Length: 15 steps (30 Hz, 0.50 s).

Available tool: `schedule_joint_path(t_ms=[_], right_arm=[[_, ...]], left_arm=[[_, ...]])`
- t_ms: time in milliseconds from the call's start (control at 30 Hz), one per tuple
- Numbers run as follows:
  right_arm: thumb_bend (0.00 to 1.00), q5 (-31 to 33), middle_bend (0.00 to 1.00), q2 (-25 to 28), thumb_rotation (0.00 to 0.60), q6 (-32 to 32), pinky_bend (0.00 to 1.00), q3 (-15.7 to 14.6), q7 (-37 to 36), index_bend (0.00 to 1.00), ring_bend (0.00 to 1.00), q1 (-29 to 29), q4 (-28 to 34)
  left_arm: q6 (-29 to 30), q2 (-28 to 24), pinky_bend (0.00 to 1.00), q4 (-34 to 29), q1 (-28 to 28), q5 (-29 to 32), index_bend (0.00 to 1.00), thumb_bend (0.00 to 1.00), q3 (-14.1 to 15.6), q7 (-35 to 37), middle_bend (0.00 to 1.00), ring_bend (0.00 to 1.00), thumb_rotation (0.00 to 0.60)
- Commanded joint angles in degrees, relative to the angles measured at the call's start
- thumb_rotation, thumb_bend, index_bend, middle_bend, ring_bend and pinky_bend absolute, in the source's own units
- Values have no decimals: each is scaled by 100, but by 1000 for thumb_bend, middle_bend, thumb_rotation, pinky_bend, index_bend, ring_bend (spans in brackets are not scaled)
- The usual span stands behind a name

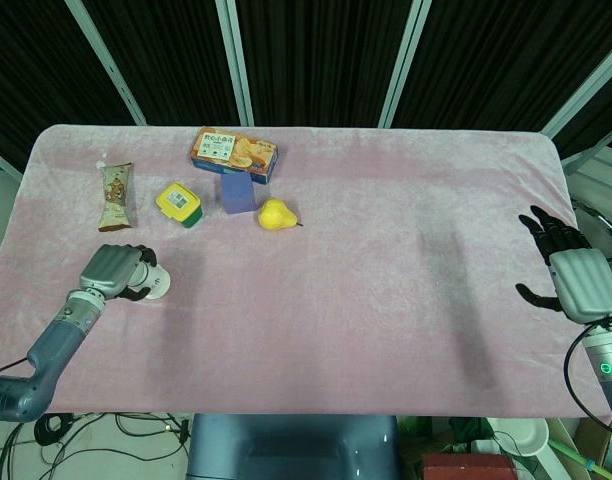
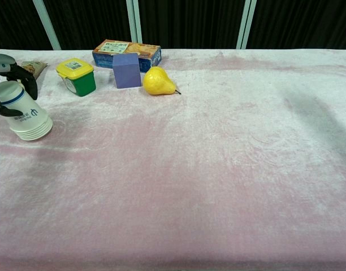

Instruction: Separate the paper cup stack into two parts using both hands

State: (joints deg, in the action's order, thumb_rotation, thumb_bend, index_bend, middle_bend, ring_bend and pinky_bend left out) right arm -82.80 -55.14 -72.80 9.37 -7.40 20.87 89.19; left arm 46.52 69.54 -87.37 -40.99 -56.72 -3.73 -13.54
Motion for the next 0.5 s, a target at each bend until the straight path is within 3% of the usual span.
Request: schedule_joint_path(t_ms=[33,100,267,400,500], right_arm=[[130,-72,0,28,600,-60,178,31,11,41,90,20,62],[130,-145,0,12,600,-159,178,45,-68,43,90,7,89],[130,-292,0,-112,600,-426,178,63,-361,60,90,-55,-36],[130,-330,0,-176,600,-468,179,46,-502,64,90,-70,-117],[131,-376,0,-292,600,-508,178,71,-658,64,90,-33,-234]], left_arm=[[-87,-132,616,-652,-22,51,506,417,-540,947,514,383,600],[-135,-92,616,-999,-81,187,507,417,-970,1580,513,383,600],[-306,81,615,-1453,-208,837,527,417,-1675,2641,507,385,600],[-1153,75,615,-1670,-310,1645,526,417,-2271,3880,504,385,600],[-1999,191,615,-1435,-283,1881,524,417,-2688,4821,499,382,600]])
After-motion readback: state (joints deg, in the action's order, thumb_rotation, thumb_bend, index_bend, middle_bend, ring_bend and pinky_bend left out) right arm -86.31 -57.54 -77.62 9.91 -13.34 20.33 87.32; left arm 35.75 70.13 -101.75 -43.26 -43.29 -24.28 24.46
